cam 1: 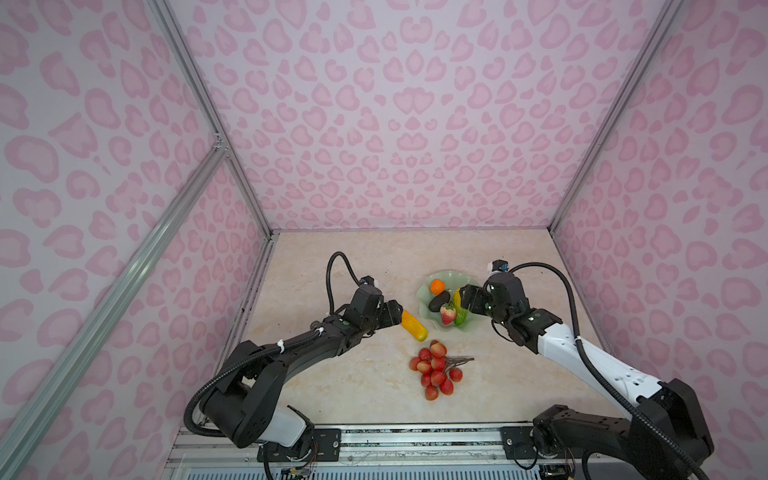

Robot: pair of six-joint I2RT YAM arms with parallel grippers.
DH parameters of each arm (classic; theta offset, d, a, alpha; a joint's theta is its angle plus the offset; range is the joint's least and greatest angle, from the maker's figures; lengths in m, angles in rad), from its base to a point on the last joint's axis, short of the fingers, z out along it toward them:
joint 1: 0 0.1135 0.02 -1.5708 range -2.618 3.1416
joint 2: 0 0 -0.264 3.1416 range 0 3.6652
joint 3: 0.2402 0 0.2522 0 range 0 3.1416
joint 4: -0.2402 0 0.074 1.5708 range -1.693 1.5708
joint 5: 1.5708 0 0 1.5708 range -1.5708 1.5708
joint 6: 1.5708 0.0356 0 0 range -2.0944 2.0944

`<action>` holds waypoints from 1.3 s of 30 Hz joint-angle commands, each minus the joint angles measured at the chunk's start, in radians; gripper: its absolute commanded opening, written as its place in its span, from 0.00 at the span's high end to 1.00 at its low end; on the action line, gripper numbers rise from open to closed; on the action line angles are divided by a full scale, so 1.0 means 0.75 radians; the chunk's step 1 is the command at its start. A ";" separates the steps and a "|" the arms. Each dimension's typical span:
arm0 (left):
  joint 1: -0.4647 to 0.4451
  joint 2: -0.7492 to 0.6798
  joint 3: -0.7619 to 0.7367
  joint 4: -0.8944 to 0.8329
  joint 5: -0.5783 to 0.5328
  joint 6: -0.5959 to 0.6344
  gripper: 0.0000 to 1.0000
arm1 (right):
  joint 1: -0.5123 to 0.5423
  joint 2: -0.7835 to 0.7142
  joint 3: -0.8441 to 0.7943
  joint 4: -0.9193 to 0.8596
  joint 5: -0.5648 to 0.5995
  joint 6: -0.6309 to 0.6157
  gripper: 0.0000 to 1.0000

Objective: Place and organize the fake fruits in the fruit bowl
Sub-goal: 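Grasp the yellow-orange mango with the left gripper and lift it, then lower the mango into the bowl beside the yellow-green fruit, open left gripper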

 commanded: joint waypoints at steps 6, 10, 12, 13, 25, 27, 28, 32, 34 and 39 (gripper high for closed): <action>-0.055 0.223 0.109 0.098 0.070 -0.075 0.20 | -0.028 -0.123 -0.082 0.015 0.115 -0.067 0.03; -0.061 0.294 0.141 0.120 0.079 -0.105 0.21 | -0.044 -0.140 -0.097 0.000 0.113 -0.069 0.04; -0.061 0.319 0.152 0.120 0.081 -0.112 0.22 | -0.052 -0.151 -0.108 0.006 0.110 -0.069 0.03; -0.063 0.333 0.157 0.120 0.083 -0.112 0.22 | -0.059 -0.157 -0.113 0.009 0.105 -0.070 0.03; -0.063 0.409 0.196 0.092 0.068 -0.092 0.48 | -0.102 -0.171 -0.137 0.012 0.076 -0.072 0.04; -0.061 0.364 0.184 0.068 0.036 -0.061 0.53 | -0.108 -0.179 -0.141 0.009 0.079 -0.074 0.04; -0.061 0.339 0.175 0.062 0.025 -0.044 0.56 | -0.112 -0.184 -0.145 0.011 0.082 -0.074 0.04; -0.056 0.229 0.159 0.001 -0.009 0.036 0.62 | -0.127 -0.189 -0.156 0.030 0.080 -0.066 0.04; -0.055 0.172 0.161 -0.021 -0.017 0.077 0.63 | -0.129 -0.183 -0.154 0.039 0.076 -0.060 0.04; -0.064 0.146 0.339 -0.139 0.040 0.226 0.62 | -0.131 -0.172 -0.144 0.046 0.074 -0.058 0.04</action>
